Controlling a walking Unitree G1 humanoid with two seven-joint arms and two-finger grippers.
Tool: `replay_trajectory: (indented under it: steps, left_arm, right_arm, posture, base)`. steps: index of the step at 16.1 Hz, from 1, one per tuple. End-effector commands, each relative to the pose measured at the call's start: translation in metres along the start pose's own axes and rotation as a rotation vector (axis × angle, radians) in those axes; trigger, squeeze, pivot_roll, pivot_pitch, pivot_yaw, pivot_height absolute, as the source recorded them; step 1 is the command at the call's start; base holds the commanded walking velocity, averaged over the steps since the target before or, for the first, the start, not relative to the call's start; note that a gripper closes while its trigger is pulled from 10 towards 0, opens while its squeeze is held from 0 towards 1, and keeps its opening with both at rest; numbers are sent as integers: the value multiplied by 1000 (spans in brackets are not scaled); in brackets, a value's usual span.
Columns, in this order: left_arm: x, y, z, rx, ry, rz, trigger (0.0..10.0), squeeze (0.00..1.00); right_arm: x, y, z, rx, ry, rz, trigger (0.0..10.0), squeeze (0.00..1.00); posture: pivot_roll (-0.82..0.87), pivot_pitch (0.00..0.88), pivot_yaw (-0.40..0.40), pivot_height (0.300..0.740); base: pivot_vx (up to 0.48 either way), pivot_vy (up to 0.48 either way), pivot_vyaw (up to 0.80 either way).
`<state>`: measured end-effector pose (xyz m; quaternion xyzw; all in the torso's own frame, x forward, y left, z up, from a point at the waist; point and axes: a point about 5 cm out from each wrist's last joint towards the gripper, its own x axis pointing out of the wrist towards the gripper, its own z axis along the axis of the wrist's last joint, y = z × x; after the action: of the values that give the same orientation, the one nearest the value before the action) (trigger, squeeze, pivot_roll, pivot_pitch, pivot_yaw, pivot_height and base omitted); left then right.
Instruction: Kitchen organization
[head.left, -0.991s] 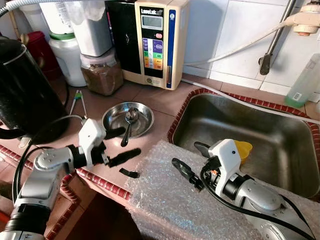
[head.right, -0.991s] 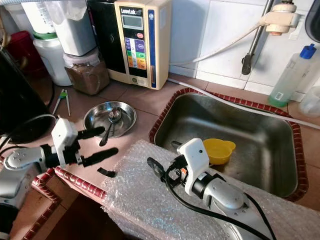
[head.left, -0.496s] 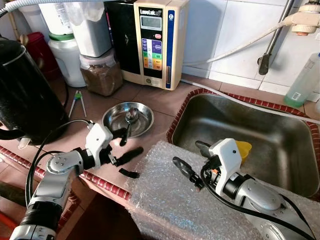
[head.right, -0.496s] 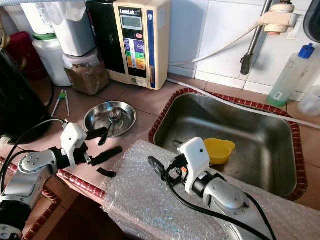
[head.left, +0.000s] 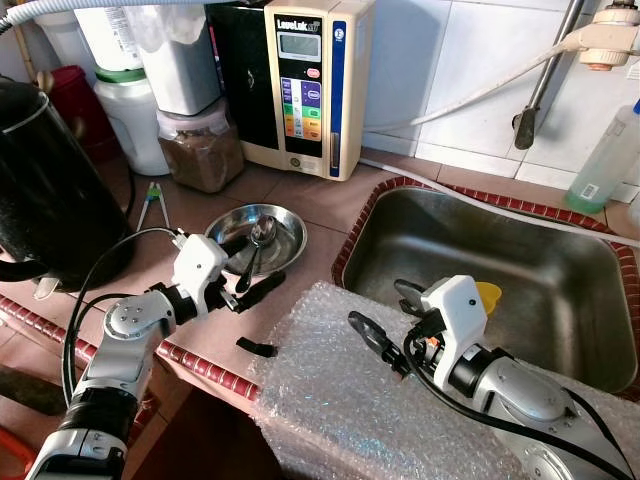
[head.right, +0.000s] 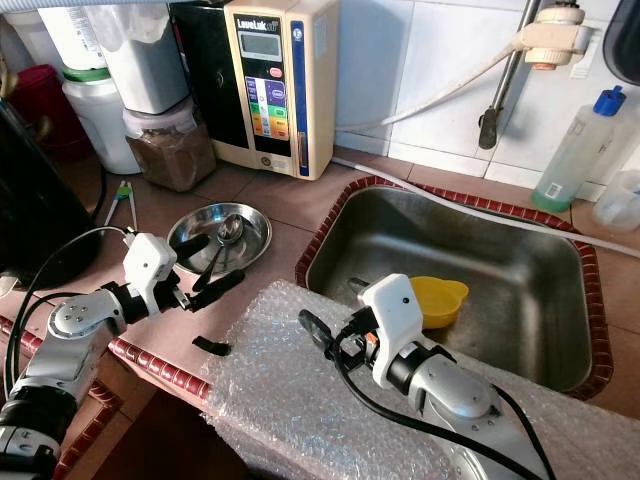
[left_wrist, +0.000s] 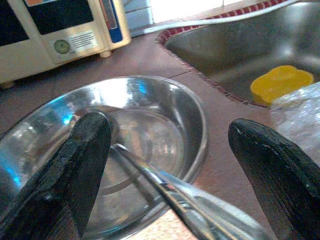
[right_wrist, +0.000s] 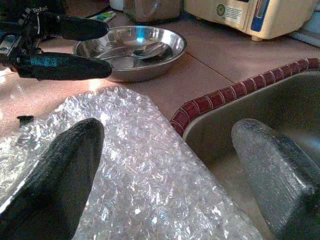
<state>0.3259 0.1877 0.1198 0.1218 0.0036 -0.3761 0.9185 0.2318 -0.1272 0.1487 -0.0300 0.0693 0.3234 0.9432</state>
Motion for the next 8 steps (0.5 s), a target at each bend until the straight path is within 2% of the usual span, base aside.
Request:
replay_trajectory:
  steps: [1,2,3,4,8]
  left_arm:
    - [-3,6,-4,25,43,13,10000,0]
    - [-4,6,-9,18,79,2,6431,0]
    - [-4,6,-10,19,94,-9,3608,0]
    - [-4,6,-11,17,106,-16,0,0]
    - [-1,7,-11,33,122,-41,0,0]
  right_arm:
    - [-3,-1,3,-10,-10,-16,10000,0]
    - [-3,-1,3,-9,-8,-16,10000,0]
    - [-3,-1,3,-10,-8,-15,10000,0]
    - [-3,-2,3,-10,-7,-15,10000,0]
    - [-5,-4,4,-13,-6,-24,10000,0]
  posture:
    - [-29,43,69,740]
    - [-29,43,69,740]
    - [-29,43,69,740]
    - [-29,43,69,740]
    - [-36,43,75,740]
  base:
    - [0,0,0]
    - [0,0,0]
    - [0,0,0]
    - [0,0,0]
    - [0,0,0]
